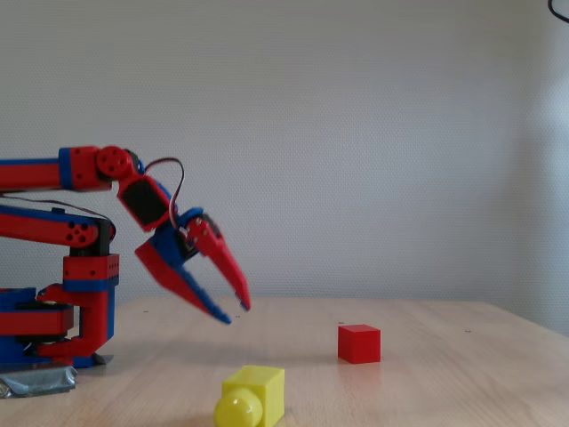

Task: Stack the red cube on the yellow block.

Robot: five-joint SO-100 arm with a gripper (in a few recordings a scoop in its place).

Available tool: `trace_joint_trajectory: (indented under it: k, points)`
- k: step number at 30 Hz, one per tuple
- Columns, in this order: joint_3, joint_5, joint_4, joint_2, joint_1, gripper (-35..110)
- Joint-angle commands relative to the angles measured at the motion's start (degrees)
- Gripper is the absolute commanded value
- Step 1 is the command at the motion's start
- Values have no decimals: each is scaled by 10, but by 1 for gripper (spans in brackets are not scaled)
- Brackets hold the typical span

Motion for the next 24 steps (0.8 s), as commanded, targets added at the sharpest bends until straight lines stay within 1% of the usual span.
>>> trace_joint_trajectory:
  k: [1, 5, 16, 20, 24]
  points:
    - [-112, 14, 0, -49, -18, 10]
    - [-194, 35, 3, -112, -24, 10]
    - [-299, 72, -101, -341, -76, 17]
    - [-379, 82, -73, -441, -85, 26]
    - [-483, 68, 12, -527, -91, 29]
